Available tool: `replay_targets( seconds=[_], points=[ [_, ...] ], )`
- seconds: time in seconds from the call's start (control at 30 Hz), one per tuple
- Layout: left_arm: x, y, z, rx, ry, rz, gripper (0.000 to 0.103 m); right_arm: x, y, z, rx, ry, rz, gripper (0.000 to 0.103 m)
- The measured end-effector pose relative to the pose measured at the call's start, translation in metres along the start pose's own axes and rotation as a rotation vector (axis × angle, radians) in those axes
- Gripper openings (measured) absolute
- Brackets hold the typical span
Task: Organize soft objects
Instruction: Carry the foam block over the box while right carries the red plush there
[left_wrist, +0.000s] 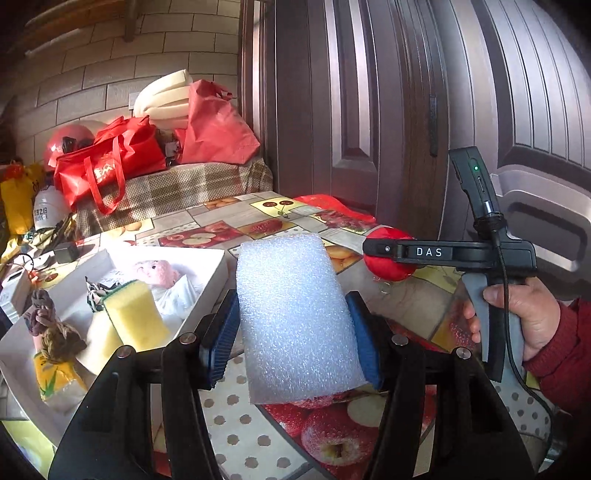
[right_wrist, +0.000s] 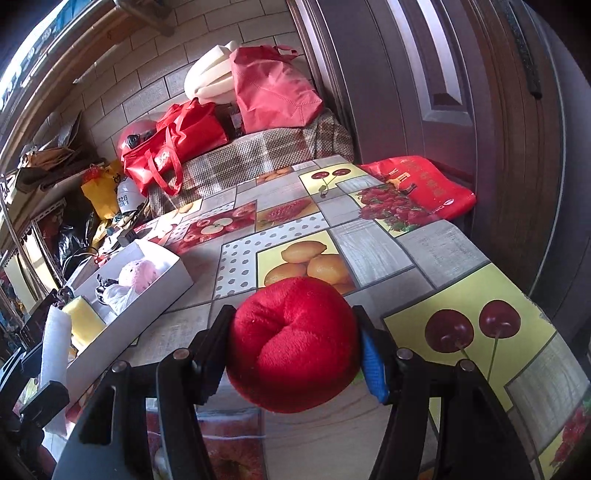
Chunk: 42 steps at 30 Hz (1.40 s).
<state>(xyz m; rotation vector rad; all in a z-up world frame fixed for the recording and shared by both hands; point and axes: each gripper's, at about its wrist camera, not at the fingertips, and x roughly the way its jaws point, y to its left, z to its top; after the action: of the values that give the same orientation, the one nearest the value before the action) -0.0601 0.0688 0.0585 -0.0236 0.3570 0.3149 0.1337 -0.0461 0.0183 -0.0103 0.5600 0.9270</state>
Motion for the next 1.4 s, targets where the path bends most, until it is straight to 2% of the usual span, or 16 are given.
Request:
replay_targets(
  seconds=[0.07,0.23,0.5,0.83,1.1,1.4],
  points=[
    [-0.012,0.008,-0.004,0.002,-0.025,0.039,0.057,-0.007,0.01,-0.003,-0.032,-0.027,0.008,0.062],
    [-0.028,0.046,-0.012,-0.074,-0.034,0.111,0.057,-0.021,0.036,-0.011,-0.108,-0.092,0.034,0.062],
    [-0.046,0.086,-0.023,-0.122,-0.046,0.209,0.057,-0.019,0.077,-0.02,-0.184,-0.09,0.102,0.062],
    [-0.058,0.112,-0.031,-0.166,-0.055,0.279,0.058,-0.02,0.103,-0.029,-0.25,-0.097,0.127,0.062],
    [-0.063,0.134,-0.035,-0.197,-0.055,0.33,0.058,-0.014,0.139,-0.037,-0.315,-0.072,0.198,0.062],
    [-0.059,0.145,-0.035,-0.194,-0.053,0.353,0.058,-0.003,0.175,-0.042,-0.373,-0.055,0.252,0.062]
  ],
)
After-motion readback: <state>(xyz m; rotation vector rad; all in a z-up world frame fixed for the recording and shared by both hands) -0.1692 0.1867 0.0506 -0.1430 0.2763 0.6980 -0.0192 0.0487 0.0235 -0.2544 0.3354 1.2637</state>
